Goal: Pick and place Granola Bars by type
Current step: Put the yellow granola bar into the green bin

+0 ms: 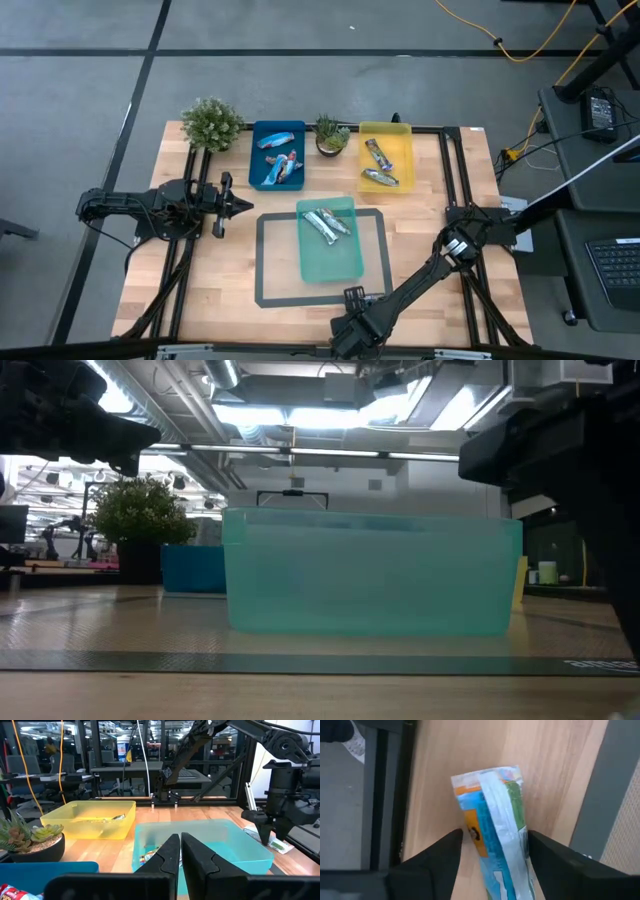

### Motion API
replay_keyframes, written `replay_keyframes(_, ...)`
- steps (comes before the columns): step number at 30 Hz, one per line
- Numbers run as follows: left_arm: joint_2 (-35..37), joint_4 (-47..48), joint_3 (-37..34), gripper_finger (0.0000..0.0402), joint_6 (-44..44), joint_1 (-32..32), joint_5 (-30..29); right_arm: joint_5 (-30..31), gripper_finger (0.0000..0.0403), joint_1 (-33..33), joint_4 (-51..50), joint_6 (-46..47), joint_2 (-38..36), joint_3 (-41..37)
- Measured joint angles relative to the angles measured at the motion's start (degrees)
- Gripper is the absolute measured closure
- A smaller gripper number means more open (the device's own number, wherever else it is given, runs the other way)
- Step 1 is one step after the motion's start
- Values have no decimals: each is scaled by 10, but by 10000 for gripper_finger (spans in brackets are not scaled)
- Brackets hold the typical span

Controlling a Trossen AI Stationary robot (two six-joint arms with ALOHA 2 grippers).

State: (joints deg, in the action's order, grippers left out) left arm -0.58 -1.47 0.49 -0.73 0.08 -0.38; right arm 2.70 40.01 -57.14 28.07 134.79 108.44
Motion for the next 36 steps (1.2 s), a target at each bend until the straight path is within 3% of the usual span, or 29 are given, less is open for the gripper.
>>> replay_keyframes(10, 0, 0, 0, 392, 0, 0, 0, 3, 289, -3, -1, 33, -5, -1)
replay_keyframes(16, 0, 0, 0, 389, 0, 0, 0, 12, 333, -6, -86, 49, -42, 32)
replay_keyframes(21, 0, 0, 0, 394, 0, 0, 0, 23, 341, -7, -171, 101, -87, 83)
replay_keyframes(28, 0, 0, 0, 393, 0, 0, 0, 108, 341, -7, -208, 160, -137, 150)
replay_keyframes(36, 0, 0, 0, 390, 0, 0, 0, 77, 341, -41, -218, 148, -143, 159)
